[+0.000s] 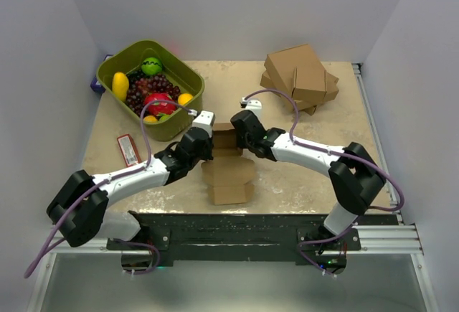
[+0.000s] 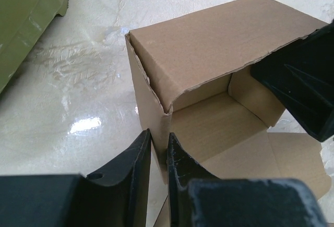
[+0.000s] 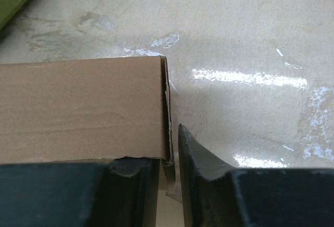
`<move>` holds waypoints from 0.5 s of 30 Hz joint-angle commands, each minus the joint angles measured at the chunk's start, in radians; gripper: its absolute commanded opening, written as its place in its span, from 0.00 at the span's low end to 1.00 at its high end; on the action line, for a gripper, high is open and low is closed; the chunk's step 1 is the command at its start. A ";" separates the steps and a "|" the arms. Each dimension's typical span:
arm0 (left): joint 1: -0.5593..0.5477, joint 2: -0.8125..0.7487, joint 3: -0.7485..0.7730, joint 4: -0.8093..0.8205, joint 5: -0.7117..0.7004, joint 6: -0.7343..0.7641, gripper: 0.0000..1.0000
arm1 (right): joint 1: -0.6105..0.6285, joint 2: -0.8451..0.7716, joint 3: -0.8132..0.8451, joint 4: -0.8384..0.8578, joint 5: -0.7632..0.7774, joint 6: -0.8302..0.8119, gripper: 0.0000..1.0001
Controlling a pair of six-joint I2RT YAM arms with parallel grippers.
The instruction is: Fold the paper box
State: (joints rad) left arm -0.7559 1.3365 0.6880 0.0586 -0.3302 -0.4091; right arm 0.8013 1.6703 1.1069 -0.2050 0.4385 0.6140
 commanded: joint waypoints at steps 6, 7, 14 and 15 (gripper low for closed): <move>-0.030 -0.003 0.044 0.061 -0.015 -0.030 0.00 | -0.004 0.089 0.047 -0.080 0.265 0.029 0.05; -0.031 -0.002 0.047 0.060 -0.020 -0.030 0.00 | -0.004 0.095 0.051 -0.089 0.276 0.035 0.04; -0.034 0.004 0.048 0.069 -0.004 -0.034 0.00 | -0.004 0.108 0.039 -0.070 0.243 0.041 0.02; -0.034 0.007 0.048 0.069 -0.001 -0.034 0.05 | -0.004 0.103 0.036 -0.059 0.229 0.035 0.03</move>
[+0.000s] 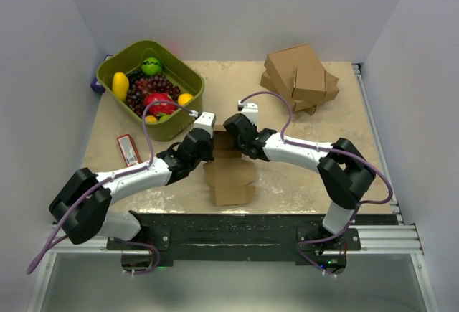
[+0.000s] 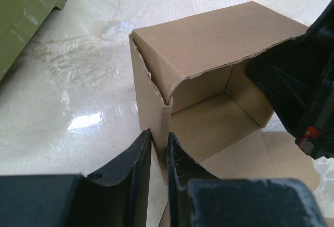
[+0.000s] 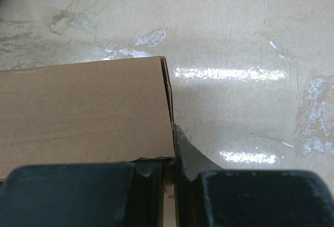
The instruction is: Fold the paper box
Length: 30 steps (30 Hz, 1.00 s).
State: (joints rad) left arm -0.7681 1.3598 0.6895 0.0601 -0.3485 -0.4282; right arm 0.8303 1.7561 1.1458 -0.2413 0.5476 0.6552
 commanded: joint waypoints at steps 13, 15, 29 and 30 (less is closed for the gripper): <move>-0.020 -0.200 0.082 -0.143 0.201 0.090 0.85 | -0.088 -0.040 0.112 -0.262 -0.182 -0.276 0.04; -0.014 -0.225 0.116 -0.236 0.216 0.127 0.87 | -0.092 -0.037 0.158 -0.333 -0.233 -0.319 0.04; 0.207 -0.285 0.220 -0.355 0.479 0.264 0.89 | -0.126 0.161 0.371 -0.625 -0.471 -0.525 0.06; 0.208 -0.280 0.217 -0.353 0.494 0.266 0.89 | -0.128 0.187 0.394 -0.636 -0.477 -0.529 0.07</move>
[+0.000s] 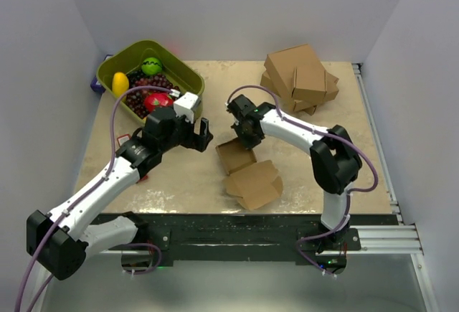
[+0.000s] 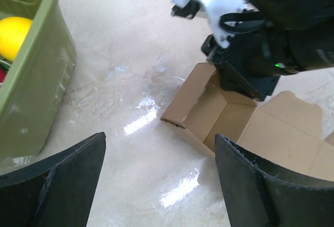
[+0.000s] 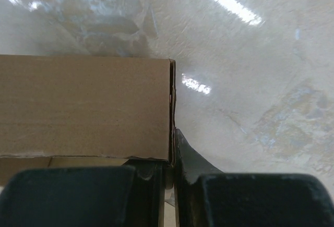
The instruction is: Fold the paper box
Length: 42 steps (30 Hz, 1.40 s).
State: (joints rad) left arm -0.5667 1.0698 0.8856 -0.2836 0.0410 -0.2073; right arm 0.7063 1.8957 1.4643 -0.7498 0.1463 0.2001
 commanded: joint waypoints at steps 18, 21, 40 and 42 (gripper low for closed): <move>0.050 0.055 -0.022 0.052 0.155 0.089 0.92 | -0.005 0.111 0.341 -0.209 -0.062 -0.018 0.75; 0.054 0.062 -0.022 0.058 0.169 0.089 0.92 | -0.007 0.080 0.352 -0.189 -0.044 0.002 0.83; 0.094 0.094 -0.001 0.150 0.180 0.066 0.92 | -0.245 -0.653 -0.133 0.211 -0.067 0.464 0.99; 0.097 0.113 0.045 0.161 0.183 0.049 0.92 | -0.245 -0.736 -0.174 0.152 -0.071 0.527 0.99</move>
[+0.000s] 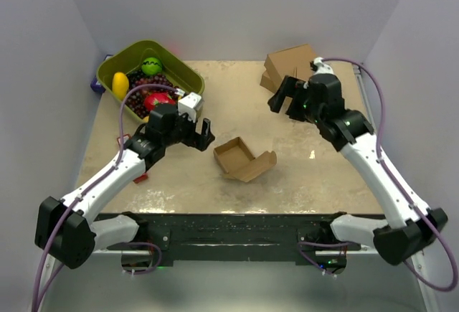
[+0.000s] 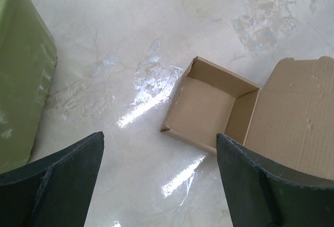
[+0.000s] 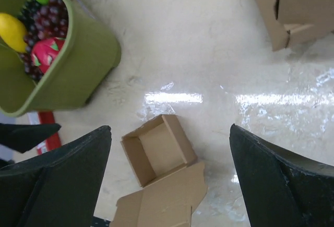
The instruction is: Fold the paper box
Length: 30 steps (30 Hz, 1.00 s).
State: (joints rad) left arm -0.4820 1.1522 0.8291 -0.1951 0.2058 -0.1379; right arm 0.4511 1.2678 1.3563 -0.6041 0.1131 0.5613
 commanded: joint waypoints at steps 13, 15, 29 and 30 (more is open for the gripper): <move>0.031 0.070 0.156 0.172 -0.176 0.000 0.95 | 0.011 -0.589 -0.500 -0.102 -0.257 0.745 0.89; 0.029 0.060 0.124 0.177 -0.195 0.004 0.95 | 0.012 -0.608 -0.560 -0.083 -0.265 0.794 0.86; 0.029 0.090 0.142 0.160 -0.155 0.006 0.95 | 0.323 -0.437 -0.599 0.064 -0.096 0.960 0.80; 0.031 0.084 0.143 0.158 -0.157 0.009 0.95 | 0.330 -0.430 -0.588 0.057 -0.083 0.957 0.79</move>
State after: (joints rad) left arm -0.4583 1.2491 0.9508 -0.0696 0.0509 -0.1455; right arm 0.7307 0.7963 0.7601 -0.6212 -0.0555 1.4445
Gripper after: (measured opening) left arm 0.947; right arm 0.809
